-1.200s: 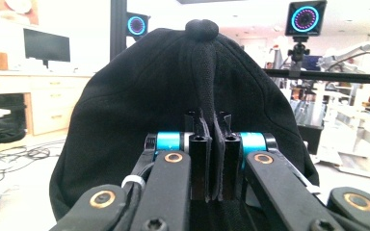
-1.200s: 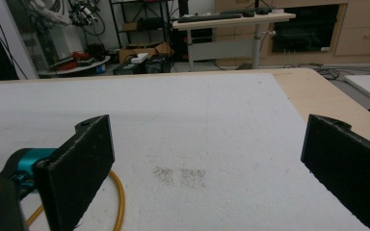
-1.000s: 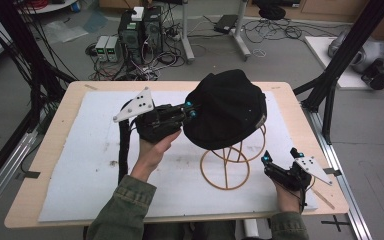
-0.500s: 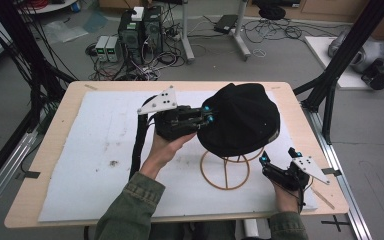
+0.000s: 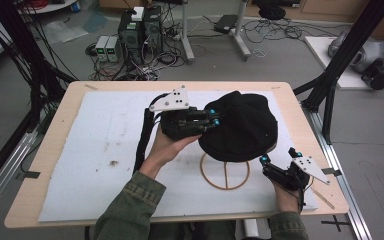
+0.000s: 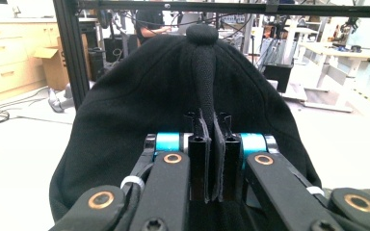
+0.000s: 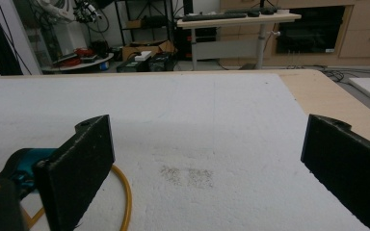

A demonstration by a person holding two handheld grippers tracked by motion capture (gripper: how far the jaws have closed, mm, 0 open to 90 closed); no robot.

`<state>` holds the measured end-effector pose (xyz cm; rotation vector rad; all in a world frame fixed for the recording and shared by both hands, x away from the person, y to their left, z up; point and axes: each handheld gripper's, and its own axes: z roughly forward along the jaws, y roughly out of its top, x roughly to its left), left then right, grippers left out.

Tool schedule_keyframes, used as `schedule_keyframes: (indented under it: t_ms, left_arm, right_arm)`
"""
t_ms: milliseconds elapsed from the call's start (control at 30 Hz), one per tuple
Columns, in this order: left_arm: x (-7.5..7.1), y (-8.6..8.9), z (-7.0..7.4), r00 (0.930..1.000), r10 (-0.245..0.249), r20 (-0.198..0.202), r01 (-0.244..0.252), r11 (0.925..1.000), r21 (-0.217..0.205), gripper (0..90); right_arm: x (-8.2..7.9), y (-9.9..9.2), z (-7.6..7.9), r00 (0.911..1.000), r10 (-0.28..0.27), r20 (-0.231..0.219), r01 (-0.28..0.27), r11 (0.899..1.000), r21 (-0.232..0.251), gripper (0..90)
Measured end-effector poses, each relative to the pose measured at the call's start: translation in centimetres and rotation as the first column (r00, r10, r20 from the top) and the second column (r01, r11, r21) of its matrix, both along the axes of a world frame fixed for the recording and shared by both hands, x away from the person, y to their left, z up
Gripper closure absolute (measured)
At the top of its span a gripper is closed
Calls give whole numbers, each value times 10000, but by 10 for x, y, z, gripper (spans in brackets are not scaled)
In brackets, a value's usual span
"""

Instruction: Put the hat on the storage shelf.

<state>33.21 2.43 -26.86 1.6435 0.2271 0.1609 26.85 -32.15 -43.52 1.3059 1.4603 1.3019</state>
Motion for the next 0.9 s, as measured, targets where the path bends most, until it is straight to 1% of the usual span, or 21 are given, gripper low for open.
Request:
schedule_keyframes:
  t_ms: [200,300,333,400,500,533,567,633,700,800,900]
  left_arm:
    - [-2,1,0,10000,90,32,-90,9999,70,858]
    - [-2,0,0,9999,92,54,-92,9999,47,850]
    - [-2,1,0,10000,13,-18,-13,10000,-18,830]
    - [-1,1,0,9998,17,-180,-20,9999,-148,779]
    - [0,3,-2,9993,51,-372,-58,9998,-212,716]
    - [1,3,-3,9990,96,-444,-103,9998,-153,688]
    - [1,3,-4,9988,93,-481,-102,9998,-182,662]
    - [1,4,-5,9984,169,-540,-179,9997,-175,621]
    - [2,5,-5,9979,289,-575,-299,9994,-162,541]
    - [2,6,-5,9973,440,-585,-451,9988,-175,458]
    - [2,6,-7,9971,559,-513,-572,9980,-250,410]
  right_arm:
    - [0,0,-1,9999,-126,36,127,9998,-142,36]
    - [0,0,-1,9999,-170,-6,170,9998,-91,36]
    - [-1,0,-1,9999,-169,-15,169,9999,-22,36]
    - [-1,-1,0,9998,-199,-25,198,9998,-64,36]
    - [-1,-1,0,9998,-216,-12,216,9998,-5,36]
    - [-1,-1,0,9998,-207,-11,207,9998,-11,36]
    - [-1,-1,0,9998,-200,-15,200,9998,-62,36]
    - [-1,-1,0,9998,-190,-14,190,9998,-44,36]
    - [-1,-1,0,9998,-184,-4,184,9998,-30,36]
    - [-1,-1,0,9998,-178,-9,178,9998,-65,36]
    - [-1,-1,-1,9998,-167,-51,166,9998,-68,36]
